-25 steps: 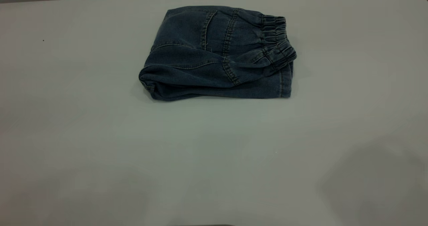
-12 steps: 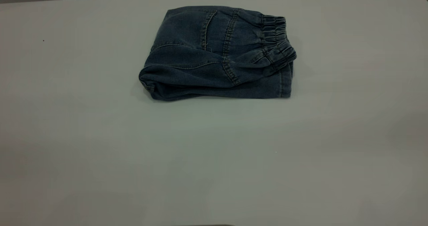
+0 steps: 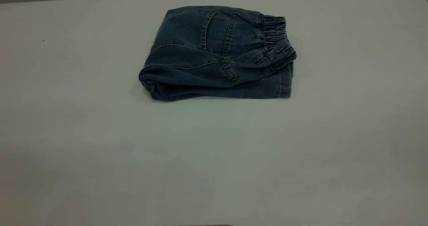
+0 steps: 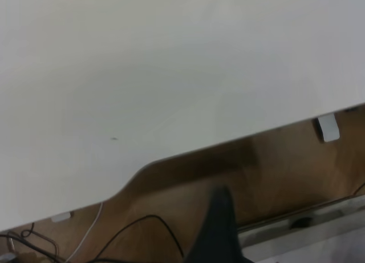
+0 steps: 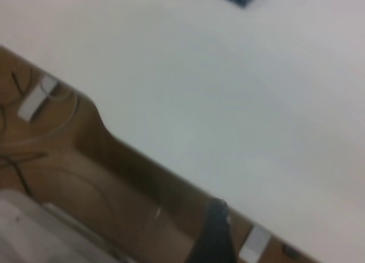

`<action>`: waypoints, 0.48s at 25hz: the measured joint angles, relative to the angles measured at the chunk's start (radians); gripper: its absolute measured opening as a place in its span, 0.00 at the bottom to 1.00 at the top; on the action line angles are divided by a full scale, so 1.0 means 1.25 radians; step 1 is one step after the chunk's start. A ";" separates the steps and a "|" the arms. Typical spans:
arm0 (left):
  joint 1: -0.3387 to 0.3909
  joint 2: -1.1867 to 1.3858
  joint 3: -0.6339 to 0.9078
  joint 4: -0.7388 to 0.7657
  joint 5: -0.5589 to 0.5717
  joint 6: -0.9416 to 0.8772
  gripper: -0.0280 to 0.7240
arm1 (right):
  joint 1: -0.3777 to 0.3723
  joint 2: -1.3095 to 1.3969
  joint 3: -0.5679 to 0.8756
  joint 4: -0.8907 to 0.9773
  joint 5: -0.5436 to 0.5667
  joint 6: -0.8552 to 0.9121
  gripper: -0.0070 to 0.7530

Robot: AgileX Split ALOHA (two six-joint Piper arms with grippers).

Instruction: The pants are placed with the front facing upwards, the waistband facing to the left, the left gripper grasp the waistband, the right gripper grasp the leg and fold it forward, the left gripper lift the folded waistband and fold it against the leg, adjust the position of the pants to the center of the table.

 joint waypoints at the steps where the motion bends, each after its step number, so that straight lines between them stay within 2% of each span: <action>1: 0.000 0.000 0.000 0.002 0.000 0.003 0.81 | 0.000 -0.003 0.000 -0.002 -0.001 0.001 0.71; 12: 0.000 0.000 0.019 0.025 -0.031 0.017 0.79 | 0.000 -0.004 0.004 -0.003 -0.002 0.001 0.71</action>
